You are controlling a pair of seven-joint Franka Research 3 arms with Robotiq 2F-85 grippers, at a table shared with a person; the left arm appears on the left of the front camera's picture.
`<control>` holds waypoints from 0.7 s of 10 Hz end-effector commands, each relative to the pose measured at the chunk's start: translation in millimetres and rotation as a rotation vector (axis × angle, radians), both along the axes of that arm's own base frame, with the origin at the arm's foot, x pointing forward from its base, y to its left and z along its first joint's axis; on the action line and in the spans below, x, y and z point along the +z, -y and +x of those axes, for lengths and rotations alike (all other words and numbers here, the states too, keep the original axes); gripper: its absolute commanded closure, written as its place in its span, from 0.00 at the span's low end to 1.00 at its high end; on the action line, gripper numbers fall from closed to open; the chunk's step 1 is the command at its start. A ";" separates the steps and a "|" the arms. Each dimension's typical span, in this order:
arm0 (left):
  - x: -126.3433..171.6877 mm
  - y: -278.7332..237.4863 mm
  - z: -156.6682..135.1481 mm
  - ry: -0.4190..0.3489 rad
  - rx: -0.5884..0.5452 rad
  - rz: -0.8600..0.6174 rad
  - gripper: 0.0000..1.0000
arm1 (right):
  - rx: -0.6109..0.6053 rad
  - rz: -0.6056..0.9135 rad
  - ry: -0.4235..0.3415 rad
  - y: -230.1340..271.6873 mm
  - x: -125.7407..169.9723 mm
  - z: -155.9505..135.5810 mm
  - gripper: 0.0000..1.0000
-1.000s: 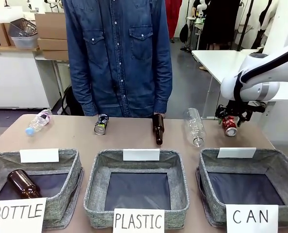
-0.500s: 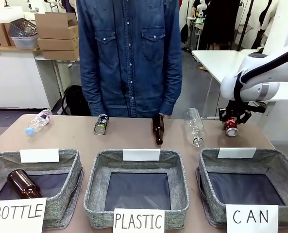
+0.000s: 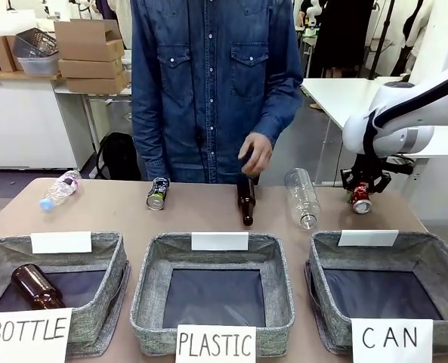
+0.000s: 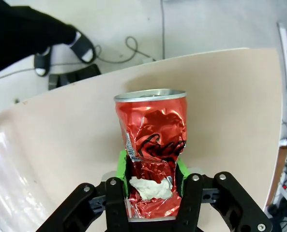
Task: Sort the can waste into the basket.
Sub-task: Pick up the can waste from the table and place it in the right Fabric basket.
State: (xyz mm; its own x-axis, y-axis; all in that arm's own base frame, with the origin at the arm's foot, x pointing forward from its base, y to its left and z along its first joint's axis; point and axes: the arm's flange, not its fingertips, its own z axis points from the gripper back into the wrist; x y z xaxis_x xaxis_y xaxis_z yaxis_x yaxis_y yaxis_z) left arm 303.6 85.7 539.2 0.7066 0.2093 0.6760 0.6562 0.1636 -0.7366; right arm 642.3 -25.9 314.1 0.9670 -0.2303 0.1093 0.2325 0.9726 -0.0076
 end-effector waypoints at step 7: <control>2.8 0.8 1.0 0.032 -0.002 -0.015 0.00 | -0.050 0.182 0.016 70.7 201.7 -141.1 1.00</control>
